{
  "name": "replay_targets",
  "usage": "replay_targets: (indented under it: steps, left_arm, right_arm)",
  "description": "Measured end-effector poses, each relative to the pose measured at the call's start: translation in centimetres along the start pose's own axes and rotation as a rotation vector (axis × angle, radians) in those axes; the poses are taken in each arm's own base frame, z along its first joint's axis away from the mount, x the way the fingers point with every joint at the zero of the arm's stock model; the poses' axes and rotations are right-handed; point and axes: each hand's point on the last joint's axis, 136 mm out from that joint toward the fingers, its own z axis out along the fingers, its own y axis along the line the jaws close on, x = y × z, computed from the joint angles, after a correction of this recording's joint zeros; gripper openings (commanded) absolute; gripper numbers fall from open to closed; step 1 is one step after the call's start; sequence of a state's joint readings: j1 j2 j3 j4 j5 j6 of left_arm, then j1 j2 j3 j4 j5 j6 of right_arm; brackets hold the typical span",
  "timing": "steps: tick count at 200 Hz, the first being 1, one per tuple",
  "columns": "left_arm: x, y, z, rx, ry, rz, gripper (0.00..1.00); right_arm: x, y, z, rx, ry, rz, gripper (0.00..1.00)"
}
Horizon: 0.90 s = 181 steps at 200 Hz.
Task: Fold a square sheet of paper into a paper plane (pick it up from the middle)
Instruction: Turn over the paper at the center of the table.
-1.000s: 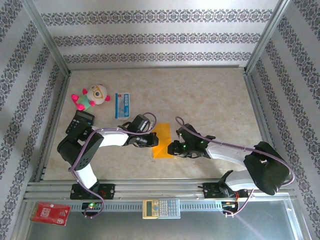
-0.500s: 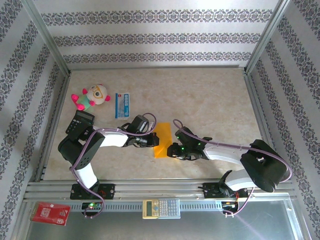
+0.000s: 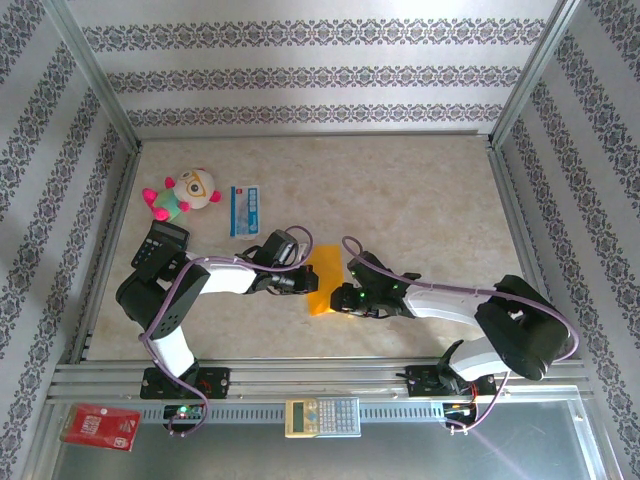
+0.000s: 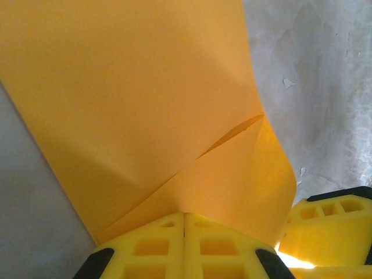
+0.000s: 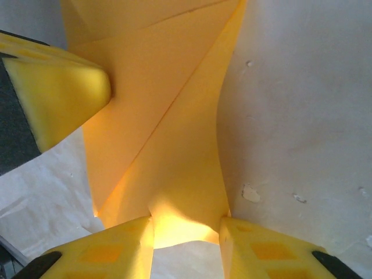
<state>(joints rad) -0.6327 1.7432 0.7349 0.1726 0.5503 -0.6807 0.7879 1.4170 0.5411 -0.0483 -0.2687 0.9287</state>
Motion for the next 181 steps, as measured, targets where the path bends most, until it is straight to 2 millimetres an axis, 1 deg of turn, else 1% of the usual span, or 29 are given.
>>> replay_targets:
  steps: [87, 109, 135, 158, 181]
  left_arm:
    - [0.0, 0.0, 0.0, 0.0, 0.001, 0.007, 0.0]
    - [0.0, 0.0, 0.0, 0.0, 0.001, 0.007, 0.0]
    - [0.1, 0.0, 0.0, 0.002, 0.003, 0.007, 0.0]
    - [0.1, 0.0, 0.0, 0.002, 0.003, 0.007, 0.0]
    - [0.1, 0.0, 0.0, 0.002, 0.003, 0.007, 0.0]
  right_arm:
    - [-1.2, 0.9, 0.4, -0.049, -0.025, -0.079, 0.41]
    - [-1.8, 1.3, 0.3, -0.075, -0.04, -0.099, 0.42]
    - [-2.6, 1.3, 0.2, -0.095, -0.05, -0.111, 0.44]
    - [-3.1, 1.1, 0.1, -0.105, -0.052, -0.106, 0.44]
    - [-3.3, 1.3, 0.0, -0.122, -0.056, -0.099, 0.42]
